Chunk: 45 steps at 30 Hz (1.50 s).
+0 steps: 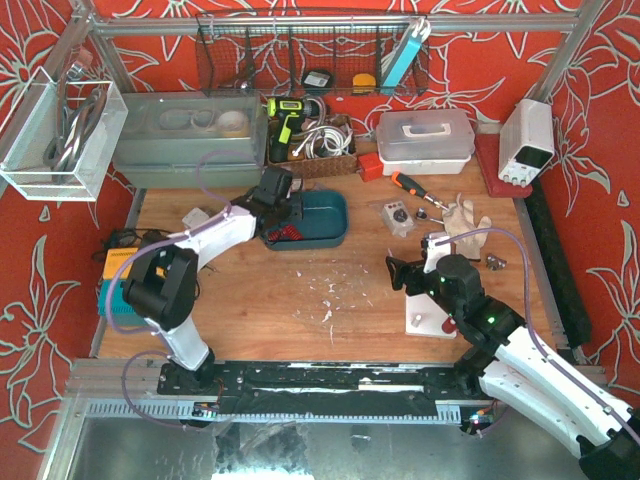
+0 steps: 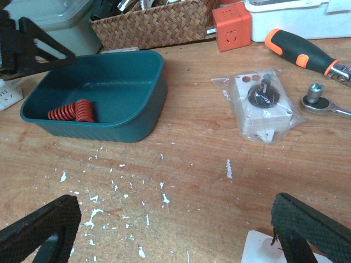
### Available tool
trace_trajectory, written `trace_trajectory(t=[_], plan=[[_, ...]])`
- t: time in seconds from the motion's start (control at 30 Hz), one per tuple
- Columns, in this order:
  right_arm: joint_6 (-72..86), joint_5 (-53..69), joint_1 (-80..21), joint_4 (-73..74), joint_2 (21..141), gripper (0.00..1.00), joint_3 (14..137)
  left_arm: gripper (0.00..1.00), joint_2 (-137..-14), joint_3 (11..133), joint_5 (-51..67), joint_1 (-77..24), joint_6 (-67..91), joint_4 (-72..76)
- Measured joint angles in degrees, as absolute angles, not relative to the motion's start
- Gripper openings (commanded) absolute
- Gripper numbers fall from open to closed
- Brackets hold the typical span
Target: Install the large spring
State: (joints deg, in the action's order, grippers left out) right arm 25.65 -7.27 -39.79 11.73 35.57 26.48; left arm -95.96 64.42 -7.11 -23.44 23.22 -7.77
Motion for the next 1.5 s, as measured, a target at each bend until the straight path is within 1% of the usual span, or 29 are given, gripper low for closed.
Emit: trace_trajectory(t=[0.2,0.33,0.53,0.87,1.13,1.27,1.5], plan=[[25.4,-7.2,-40.5,10.5,35.9,0.96,26.5,0.48,-103.1,74.0,-3.9,-22.6,10.9,-16.9],[25.1,-7.2,-40.8,10.2,36.2,0.96,26.5,0.49,-106.4,79.0,-2.9,-20.4,9.2,-23.6],[25.0,-7.2,-40.9,10.1,37.1,0.96,26.5,0.51,-106.4,79.2,-1.3,-15.6,13.3,-26.7],[25.0,-7.1,-41.1,9.2,38.5,0.96,26.5,0.58,-106.4,79.3,2.1,-17.0,14.8,-31.6],[25.0,-6.9,-41.1,8.6,38.9,0.96,26.5,0.58,-109.2,80.2,5.4,-18.1,13.0,-33.9],[25.0,-7.0,-41.1,8.5,39.0,0.95,26.5,0.54,-112.4,81.3,5.4,-19.2,12.4,-34.8],[25.0,-7.0,-41.2,8.5,39.0,0.95,26.5,0.39,-116.0,84.1,4.9,-20.1,11.5,-36.2]])
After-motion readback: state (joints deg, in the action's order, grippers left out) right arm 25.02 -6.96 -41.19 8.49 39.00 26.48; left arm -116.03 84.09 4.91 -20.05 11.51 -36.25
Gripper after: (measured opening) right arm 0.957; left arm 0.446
